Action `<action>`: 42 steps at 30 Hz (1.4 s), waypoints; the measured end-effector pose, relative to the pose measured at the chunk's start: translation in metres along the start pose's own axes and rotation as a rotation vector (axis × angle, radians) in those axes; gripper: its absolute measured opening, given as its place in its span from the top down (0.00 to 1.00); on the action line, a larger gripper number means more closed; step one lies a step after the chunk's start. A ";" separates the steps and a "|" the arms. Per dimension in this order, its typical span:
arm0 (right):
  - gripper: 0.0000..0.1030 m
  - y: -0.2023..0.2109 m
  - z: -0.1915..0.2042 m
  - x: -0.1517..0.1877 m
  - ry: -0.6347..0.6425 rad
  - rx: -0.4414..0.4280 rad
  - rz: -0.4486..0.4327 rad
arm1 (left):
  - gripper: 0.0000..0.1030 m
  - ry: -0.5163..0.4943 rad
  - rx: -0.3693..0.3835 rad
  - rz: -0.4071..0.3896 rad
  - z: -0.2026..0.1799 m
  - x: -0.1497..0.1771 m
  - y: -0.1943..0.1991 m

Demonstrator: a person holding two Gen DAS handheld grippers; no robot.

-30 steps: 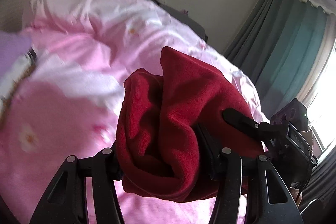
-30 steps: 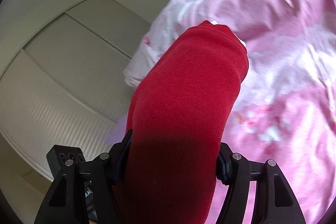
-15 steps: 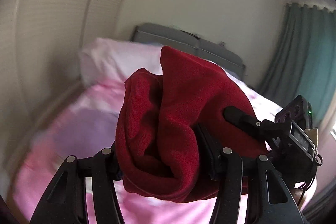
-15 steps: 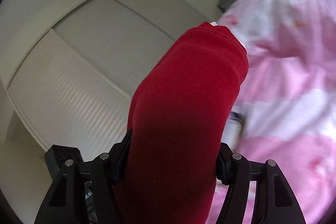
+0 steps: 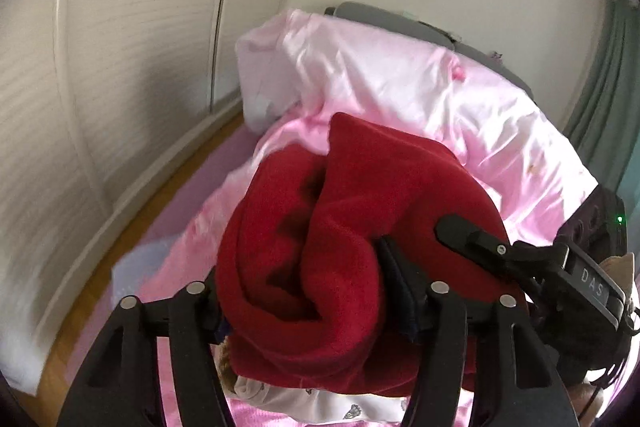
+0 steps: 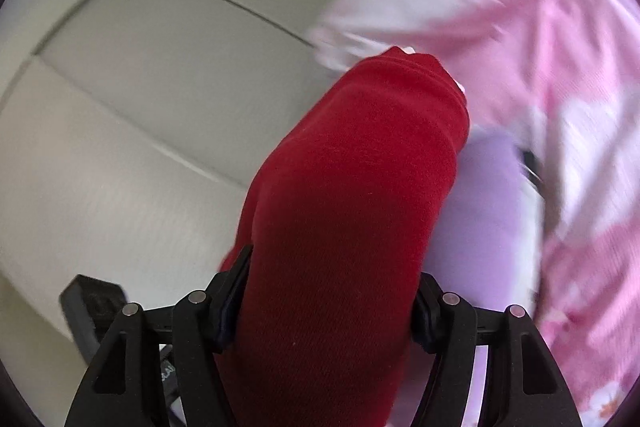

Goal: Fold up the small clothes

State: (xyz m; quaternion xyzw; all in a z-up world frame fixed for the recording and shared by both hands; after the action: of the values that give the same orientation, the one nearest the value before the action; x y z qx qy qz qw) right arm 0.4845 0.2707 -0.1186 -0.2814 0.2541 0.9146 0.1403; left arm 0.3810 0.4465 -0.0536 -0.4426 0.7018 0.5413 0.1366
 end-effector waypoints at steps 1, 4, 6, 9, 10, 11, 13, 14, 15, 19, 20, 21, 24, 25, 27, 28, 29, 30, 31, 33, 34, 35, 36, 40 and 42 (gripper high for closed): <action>0.33 0.000 -0.002 0.002 0.032 0.016 0.000 | 0.36 0.019 0.013 0.000 0.004 0.003 -0.002; 0.31 0.002 -0.001 0.000 0.053 0.022 0.018 | 0.28 0.054 0.041 -0.006 0.009 0.003 -0.007; 0.30 0.002 -0.003 -0.005 0.040 0.028 0.044 | 0.28 0.066 0.060 -0.006 0.013 0.001 -0.015; 0.25 0.003 0.005 -0.007 0.039 0.048 0.065 | 0.28 0.018 0.044 -0.041 0.005 0.000 0.005; 0.23 0.003 0.006 -0.013 0.051 0.068 0.069 | 0.28 0.002 0.037 -0.054 0.001 0.000 0.011; 0.21 0.009 0.010 -0.015 0.067 0.094 0.066 | 0.28 -0.004 0.034 -0.064 -0.002 -0.003 0.017; 0.17 0.019 0.014 -0.017 0.079 0.133 0.065 | 0.28 -0.005 0.030 -0.079 -0.006 -0.004 0.027; 0.13 0.023 0.015 -0.019 0.084 0.157 0.065 | 0.28 -0.008 0.027 -0.083 -0.008 -0.005 0.032; 0.13 0.031 0.016 -0.021 0.101 0.185 0.051 | 0.28 -0.016 0.017 -0.088 -0.012 -0.005 0.037; 0.12 0.064 0.018 -0.027 0.145 0.245 0.013 | 0.28 -0.043 -0.012 -0.095 -0.022 -0.006 0.050; 0.12 0.071 0.020 -0.028 0.157 0.250 0.009 | 0.28 -0.042 -0.015 -0.101 -0.023 -0.005 0.054; 0.12 0.077 0.021 -0.028 0.181 0.272 0.007 | 0.28 -0.043 -0.021 -0.107 -0.026 -0.004 0.059; 0.12 0.097 0.029 -0.024 0.260 0.317 0.002 | 0.28 -0.057 -0.048 -0.139 -0.035 0.001 0.079; 0.12 0.104 0.032 -0.022 0.284 0.330 -0.002 | 0.28 -0.062 -0.058 -0.149 -0.038 0.003 0.085; 0.12 0.121 0.038 -0.012 0.339 0.357 -0.011 | 0.28 -0.077 -0.074 -0.171 -0.047 0.012 0.099; 0.12 0.125 0.040 -0.011 0.358 0.366 -0.017 | 0.28 -0.090 -0.086 -0.179 -0.053 0.019 0.106; 0.12 0.136 0.045 -0.004 0.384 0.381 -0.023 | 0.28 -0.102 -0.095 -0.186 -0.059 0.027 0.113; 0.12 0.148 0.049 0.002 0.405 0.394 -0.029 | 0.27 -0.109 -0.098 -0.190 -0.064 0.034 0.119; 0.12 0.157 0.052 0.008 0.424 0.406 -0.034 | 0.27 -0.118 -0.096 -0.192 -0.071 0.044 0.126; 0.12 0.183 0.058 0.022 0.463 0.433 -0.047 | 0.27 -0.132 -0.088 -0.193 -0.083 0.063 0.140; 0.12 0.193 0.060 0.028 0.476 0.446 -0.053 | 0.27 -0.140 -0.087 -0.196 -0.091 0.075 0.147; 0.12 0.209 0.062 0.036 0.495 0.463 -0.064 | 0.26 -0.148 -0.088 -0.197 -0.098 0.086 0.155; 0.12 0.224 0.063 0.044 0.512 0.479 -0.073 | 0.26 -0.156 -0.086 -0.199 -0.106 0.099 0.163; 0.12 0.297 0.064 0.079 0.560 0.550 -0.126 | 0.24 -0.175 -0.048 -0.192 -0.139 0.150 0.195; 0.12 0.341 0.060 0.097 0.572 0.603 -0.154 | 0.18 -0.190 -0.024 -0.187 -0.156 0.176 0.210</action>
State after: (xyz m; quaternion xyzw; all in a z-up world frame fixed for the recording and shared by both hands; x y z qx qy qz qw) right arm 0.2436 0.0308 -0.0016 -0.4886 0.5171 0.6712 0.2081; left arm 0.1638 0.2304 0.0215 -0.4543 0.6348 0.5741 0.2471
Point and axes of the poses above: each gripper's, at about its wrist camera, not at the fingertips, and y roughly against the way its jaws point, z to its left, x to its underside, the point moved 2 cm from there along -y, roughly the way its jaws point, and after that the axes turned 10 degrees about y, right-handed, at the moved point
